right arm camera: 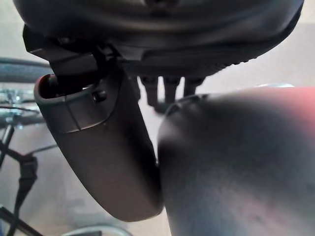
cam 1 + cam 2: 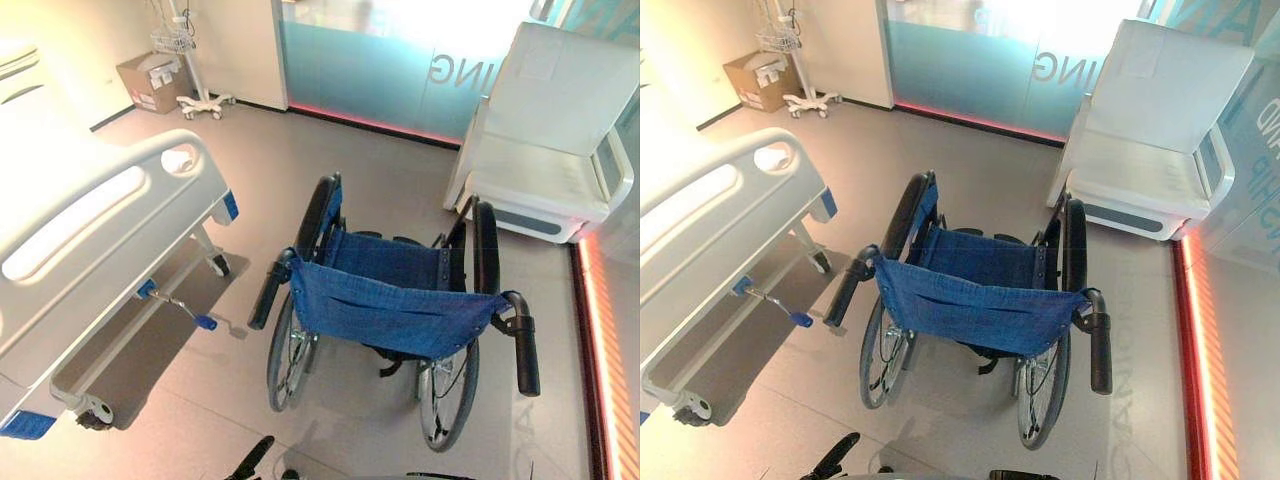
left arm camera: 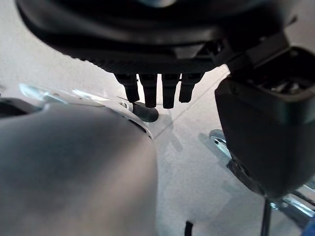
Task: Push the wheelchair next to the bed
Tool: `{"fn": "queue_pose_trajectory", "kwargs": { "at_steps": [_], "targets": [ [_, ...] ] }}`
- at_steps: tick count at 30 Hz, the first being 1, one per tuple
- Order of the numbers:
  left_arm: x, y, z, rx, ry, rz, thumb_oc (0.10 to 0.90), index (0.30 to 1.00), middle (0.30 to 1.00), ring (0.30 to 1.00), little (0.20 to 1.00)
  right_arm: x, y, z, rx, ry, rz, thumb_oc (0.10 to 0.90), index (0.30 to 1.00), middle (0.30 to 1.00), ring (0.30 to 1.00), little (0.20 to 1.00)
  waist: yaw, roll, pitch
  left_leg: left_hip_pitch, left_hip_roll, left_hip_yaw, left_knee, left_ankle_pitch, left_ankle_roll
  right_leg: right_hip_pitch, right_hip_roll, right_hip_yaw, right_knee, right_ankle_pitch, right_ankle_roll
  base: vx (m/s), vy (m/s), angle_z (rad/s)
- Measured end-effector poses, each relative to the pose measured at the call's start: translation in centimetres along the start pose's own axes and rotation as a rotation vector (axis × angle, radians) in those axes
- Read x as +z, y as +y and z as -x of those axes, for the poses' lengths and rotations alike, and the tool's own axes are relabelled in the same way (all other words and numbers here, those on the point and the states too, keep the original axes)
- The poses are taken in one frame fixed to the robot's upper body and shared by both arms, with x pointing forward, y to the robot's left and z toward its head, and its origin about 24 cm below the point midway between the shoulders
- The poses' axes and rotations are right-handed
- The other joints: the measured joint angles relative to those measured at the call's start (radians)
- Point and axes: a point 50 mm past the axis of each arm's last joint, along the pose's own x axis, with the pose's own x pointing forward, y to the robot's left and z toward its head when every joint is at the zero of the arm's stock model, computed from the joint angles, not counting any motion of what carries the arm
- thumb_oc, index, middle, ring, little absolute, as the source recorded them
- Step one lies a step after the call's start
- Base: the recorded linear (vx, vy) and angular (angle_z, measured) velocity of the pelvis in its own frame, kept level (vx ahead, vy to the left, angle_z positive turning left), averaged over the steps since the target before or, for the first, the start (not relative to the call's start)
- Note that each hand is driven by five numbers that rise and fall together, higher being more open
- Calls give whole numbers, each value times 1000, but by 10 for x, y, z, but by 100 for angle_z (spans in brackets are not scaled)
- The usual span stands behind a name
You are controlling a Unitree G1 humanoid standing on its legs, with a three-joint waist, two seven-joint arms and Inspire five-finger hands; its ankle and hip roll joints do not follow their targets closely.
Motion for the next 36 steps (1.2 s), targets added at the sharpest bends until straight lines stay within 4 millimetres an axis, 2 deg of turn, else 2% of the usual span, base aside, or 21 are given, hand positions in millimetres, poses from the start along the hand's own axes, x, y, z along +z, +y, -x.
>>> {"fn": "queue_pose_trajectory", "kwargs": {
  "at_steps": [2, 6, 11, 12, 14, 16, 18, 22, 26, 29, 36],
  "targets": [
    [5, -3, 0, -12, -32, 0, 800, 900, 900, 900, 900, -2, -1, 0, 2, -1, -28, 800, 900, 900, 900, 900, 0, 1, 0, -1, 1, 0, 0, 0, 0, -1, 0, 0, 0, 0, 0, 0, 0, 0],
    [28, -1, 3, -15, -124, 1, 800, 900, 900, 900, 900, 2, -17, 3, -7, -52, -142, 800, 900, 900, 900, 900, -11, 2, 1, 2, 3, 10, -7, 0, 0, -4, 1, 18, 0, 0, 0, 0, -5, -7],
    [78, 16, 18, -23, -298, 46, 800, 900, 900, 900, 900, 34, -50, 22, 16, -224, -162, 800, 900, 900, 900, 900, -33, -3, 13, 1, 7, 27, -8, 0, 0, -9, 2, 26, 0, 3, 4, -24, 15, -8],
    [96, 29, 25, -21, -348, 44, 800, 900, 900, 900, 900, 45, -63, 29, 15, -270, -176, 800, 900, 900, 900, 900, -51, -7, 15, 2, 4, 29, -8, 0, 0, -10, 3, 31, 0, 3, 4, -26, 64, -4],
    [126, 55, 43, -6, -450, 67, 800, 900, 900, 900, 900, 68, -85, 47, 6, -376, -190, 800, 900, 900, 900, 900, -58, -11, 23, 1, 7, 34, -8, 0, 0, -19, 4, 38, 0, 5, 7, -16, 43, -9],
    [143, 69, 59, -14, -526, 101, 800, 900, 900, 900, 900, 79, -99, 59, -12, -441, -212, 800, 900, 900, 900, 900, -59, -11, 27, 3, 8, 40, -8, 0, 0, -20, 3, 43, 0, 5, 7, -16, 4, -7],
    [168, 82, 88, -48, -663, 127, 800, 900, 900, 900, 900, 90, -122, 78, -61, -515, -217, 800, 900, 900, 900, 900, -54, -9, 37, 2, 6, 45, -8, 0, 0, -20, 2, 43, 0, 5, 7, 0, 0, 0],
    [182, 82, 106, -83, -705, 97, 800, 900, 900, 900, 900, 100, -132, 90, -96, -572, -248, 800, 900, 900, 900, 900, -51, -5, 43, 2, 6, 47, -8, 0, 0, -21, 1, 43, 0, 6, 7, 0, 0, 0],
    [181, 67, 117, -211, -683, 86, 800, 900, 900, 900, 900, 112, -137, 107, -113, -662, -274, 800, 900, 900, 900, 900, -53, 3, 55, 1, 6, 50, -8, 0, 0, -24, 2, 46, 0, 8, 11, 0, 3, -3],
    [179, 52, 128, -327, -669, 85, 800, 900, 900, 900, 900, 123, -138, 129, -60, -782, -320, 800, 900, 900, 900, 900, -54, 10, 59, -5, 7, 52, -8, -1, 0, -35, 5, 51, 0, 9, 13, -3, 12, -7],
    [185, 22, 154, -615, -677, -9, 800, 900, 900, 900, 900, 160, -106, 180, 136, -996, -240, 800, 900, 900, 900, 900, -67, 19, 65, -8, 7, 55, -7, -1, 0, -40, 7, 52, 0, 10, 14, -2, 9, -2]
  ]
}}
